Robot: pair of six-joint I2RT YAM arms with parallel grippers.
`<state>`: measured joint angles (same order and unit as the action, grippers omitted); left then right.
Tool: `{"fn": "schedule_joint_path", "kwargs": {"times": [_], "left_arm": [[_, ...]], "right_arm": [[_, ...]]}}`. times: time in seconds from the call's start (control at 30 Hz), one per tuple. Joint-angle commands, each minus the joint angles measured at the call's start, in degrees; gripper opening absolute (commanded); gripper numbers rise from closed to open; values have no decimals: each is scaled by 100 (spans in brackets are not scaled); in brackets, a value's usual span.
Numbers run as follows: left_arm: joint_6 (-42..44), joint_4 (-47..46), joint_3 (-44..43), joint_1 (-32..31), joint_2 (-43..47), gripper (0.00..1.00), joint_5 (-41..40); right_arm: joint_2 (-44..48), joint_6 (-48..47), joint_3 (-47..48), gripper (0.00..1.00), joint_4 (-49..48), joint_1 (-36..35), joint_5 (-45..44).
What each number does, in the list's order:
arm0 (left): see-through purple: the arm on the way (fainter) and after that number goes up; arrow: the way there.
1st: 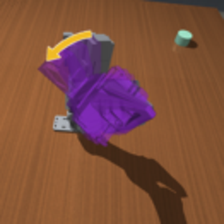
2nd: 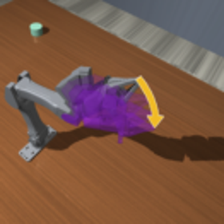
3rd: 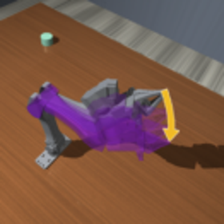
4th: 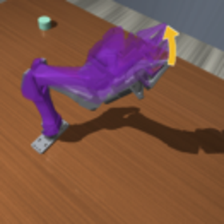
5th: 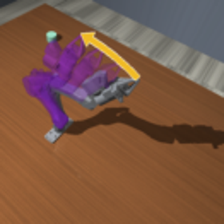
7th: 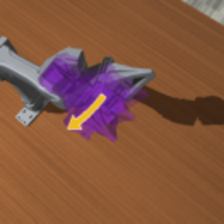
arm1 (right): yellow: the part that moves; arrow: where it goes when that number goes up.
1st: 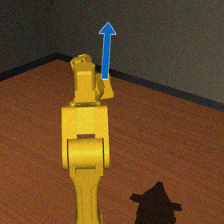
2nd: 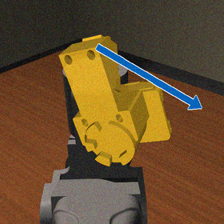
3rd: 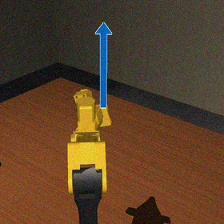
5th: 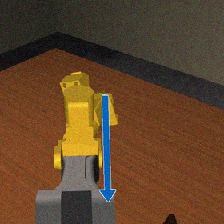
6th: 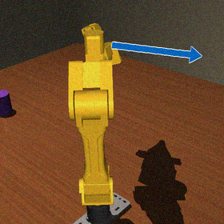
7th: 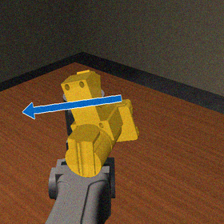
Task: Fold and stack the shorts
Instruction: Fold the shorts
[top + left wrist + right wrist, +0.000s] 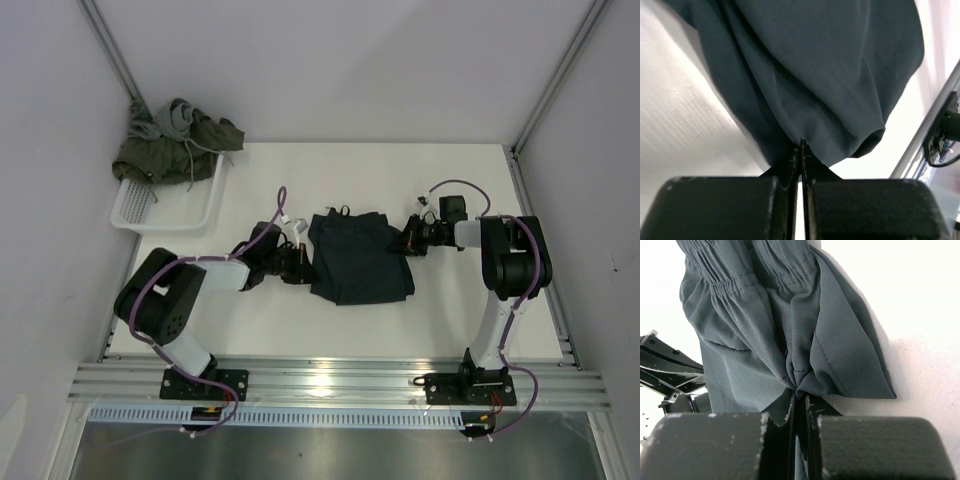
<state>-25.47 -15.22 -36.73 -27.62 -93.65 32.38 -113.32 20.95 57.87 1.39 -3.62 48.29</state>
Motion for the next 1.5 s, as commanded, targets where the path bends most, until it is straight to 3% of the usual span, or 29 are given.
{"fn": "schedule_joint_path", "kwargs": {"times": [0.0, 0.3, 0.43, 0.47, 0.5, 0.6, 0.7, 0.9, 1.47], "left_arm": [[-10, -24, 50, 10, 223, 0, -241], [-10, 168, 772, 380, 699, 0, -873], [-37, 37, 799, 389, 646, 2, -725], [-45, 54, 764, 389, 576, 9, -690], [-54, 28, 738, 389, 567, 29, -620], [-107, 71, 720, 389, 794, 52, -733], [-63, 387, 527, 389, 1137, 59, -987], [16, 828, -446, 389, 1086, 61, -1217], [7, 872, -2426, 301, -1085, 53, -988]], "right_arm": [[-138, -30, -65, 0, 28, 28, -127], [-182, 76, -91, 0, -77, 81, -39], [-182, 67, -91, 0, -77, 89, -31], [-191, 58, -91, 0, -77, 89, -30], [-191, 58, -91, 0, -77, 89, -30], [-182, 50, -91, 0, -77, 81, -30], [-173, 58, -100, 0, -77, 89, -30], [-121, 50, -135, 0, -77, 63, -30], [-76, -3, -144, 1, -77, -7, -101]]}}
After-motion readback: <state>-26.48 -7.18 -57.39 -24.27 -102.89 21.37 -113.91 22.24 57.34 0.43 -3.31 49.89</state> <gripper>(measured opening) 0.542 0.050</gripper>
